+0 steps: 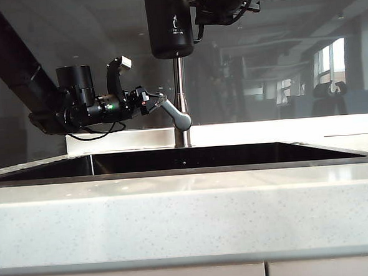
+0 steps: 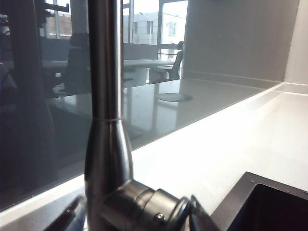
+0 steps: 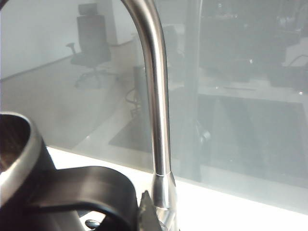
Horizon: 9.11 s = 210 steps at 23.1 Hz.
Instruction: Pick up the mug next to the sink, go to the faucet to get some water, pour the water into the sink, and finally put the mug back to its place.
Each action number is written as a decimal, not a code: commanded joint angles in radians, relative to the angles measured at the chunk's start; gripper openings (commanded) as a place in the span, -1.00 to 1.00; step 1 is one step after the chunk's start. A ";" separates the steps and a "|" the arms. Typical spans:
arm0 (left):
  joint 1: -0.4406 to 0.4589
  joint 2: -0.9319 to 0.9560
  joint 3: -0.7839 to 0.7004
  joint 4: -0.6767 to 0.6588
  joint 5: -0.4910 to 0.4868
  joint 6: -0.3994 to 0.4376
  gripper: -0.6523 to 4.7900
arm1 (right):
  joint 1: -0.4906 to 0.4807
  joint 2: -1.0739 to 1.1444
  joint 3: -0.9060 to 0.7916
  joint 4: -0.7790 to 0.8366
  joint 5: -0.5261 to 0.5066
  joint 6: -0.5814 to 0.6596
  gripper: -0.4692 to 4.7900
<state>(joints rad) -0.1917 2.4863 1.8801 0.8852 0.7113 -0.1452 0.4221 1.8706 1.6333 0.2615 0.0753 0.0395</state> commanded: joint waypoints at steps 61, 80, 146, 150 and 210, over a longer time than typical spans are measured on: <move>0.111 -0.042 0.003 0.243 0.075 -0.483 -0.78 | 0.029 -0.195 0.011 -0.188 0.300 -1.709 -0.83; 0.110 -0.042 0.003 -0.069 0.075 -0.483 -0.78 | 0.037 -0.195 0.011 -0.192 0.301 -1.847 -0.83; 0.110 -0.042 0.003 -0.069 0.075 -0.483 -0.78 | -0.576 -0.354 -1.298 0.866 -0.055 0.056 -0.83; 0.110 -0.042 0.003 -0.069 0.075 -0.483 -0.78 | -0.576 -0.354 -1.298 0.861 -0.080 0.056 -0.83; 0.110 -0.042 0.003 -0.069 0.074 -0.483 -0.78 | -0.564 -1.257 -1.485 0.147 -0.146 0.027 -0.84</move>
<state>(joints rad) -0.0807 2.4512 1.8812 0.8040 0.7841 -0.6262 -0.1482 0.6518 0.1493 0.4755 -0.0750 0.0700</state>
